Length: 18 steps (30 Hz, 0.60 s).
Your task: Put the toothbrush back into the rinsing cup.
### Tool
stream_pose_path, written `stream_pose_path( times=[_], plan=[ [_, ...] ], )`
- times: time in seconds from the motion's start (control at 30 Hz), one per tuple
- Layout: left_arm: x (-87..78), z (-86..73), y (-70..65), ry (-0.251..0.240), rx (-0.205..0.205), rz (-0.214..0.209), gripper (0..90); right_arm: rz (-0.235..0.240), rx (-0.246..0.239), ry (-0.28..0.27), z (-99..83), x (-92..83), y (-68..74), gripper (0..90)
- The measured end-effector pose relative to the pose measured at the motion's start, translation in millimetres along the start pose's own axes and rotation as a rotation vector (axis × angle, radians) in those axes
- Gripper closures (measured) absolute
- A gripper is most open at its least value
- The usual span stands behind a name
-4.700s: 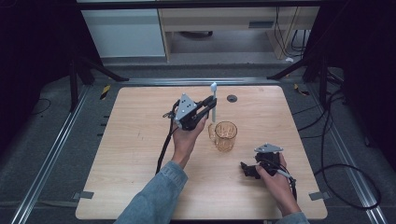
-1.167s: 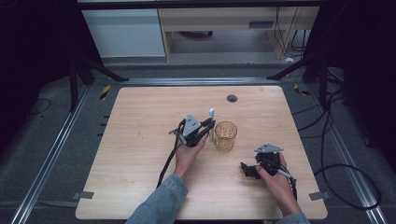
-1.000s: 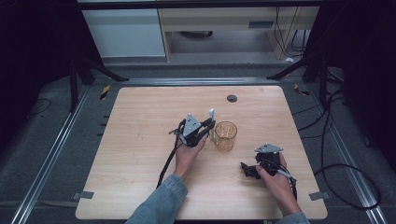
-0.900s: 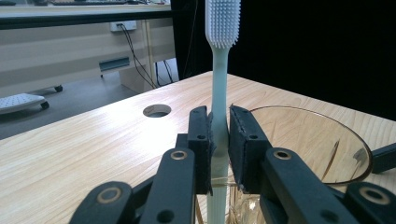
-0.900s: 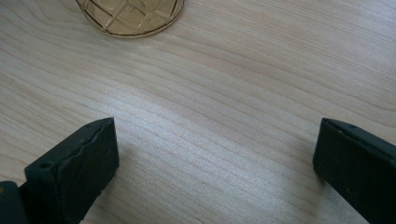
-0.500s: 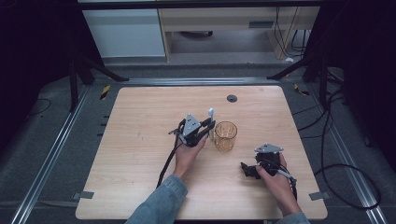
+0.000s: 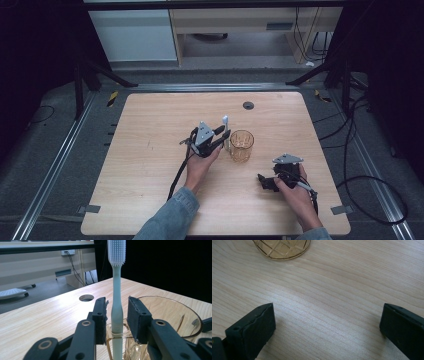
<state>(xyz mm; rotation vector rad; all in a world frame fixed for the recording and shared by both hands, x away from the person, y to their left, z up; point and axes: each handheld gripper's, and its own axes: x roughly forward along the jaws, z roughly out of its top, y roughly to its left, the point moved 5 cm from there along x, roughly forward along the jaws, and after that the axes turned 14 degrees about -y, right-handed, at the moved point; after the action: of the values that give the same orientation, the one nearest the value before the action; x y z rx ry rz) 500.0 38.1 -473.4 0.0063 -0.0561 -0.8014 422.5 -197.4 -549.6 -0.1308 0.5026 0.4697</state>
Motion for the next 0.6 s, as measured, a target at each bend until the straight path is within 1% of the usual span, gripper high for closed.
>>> stream_pose_path(
  times=[0.2,0.43,0.5,0.6],
  plan=[
    [-2.9,2.7,-0.6,0.004,0.003,-0.007,63.8,0.0,0.0,0.0,0.0,0.0,0.0,0.6],
    [-7.5,9.1,-1.0,0.016,0.021,-0.004,58.5,0.0,0.0,0.0,0.0,0.0,0.0,0.6],
    [-9.5,11.7,-0.5,0.026,0.027,-0.004,55.6,0.001,0.0,0.0,0.0,0.0,0.0,0.6],
    [-12.2,14.0,0.3,0.048,0.023,-0.003,51.0,0.0,0.0,0.0,0.0,0.0,0.0,0.6]
  ],
)
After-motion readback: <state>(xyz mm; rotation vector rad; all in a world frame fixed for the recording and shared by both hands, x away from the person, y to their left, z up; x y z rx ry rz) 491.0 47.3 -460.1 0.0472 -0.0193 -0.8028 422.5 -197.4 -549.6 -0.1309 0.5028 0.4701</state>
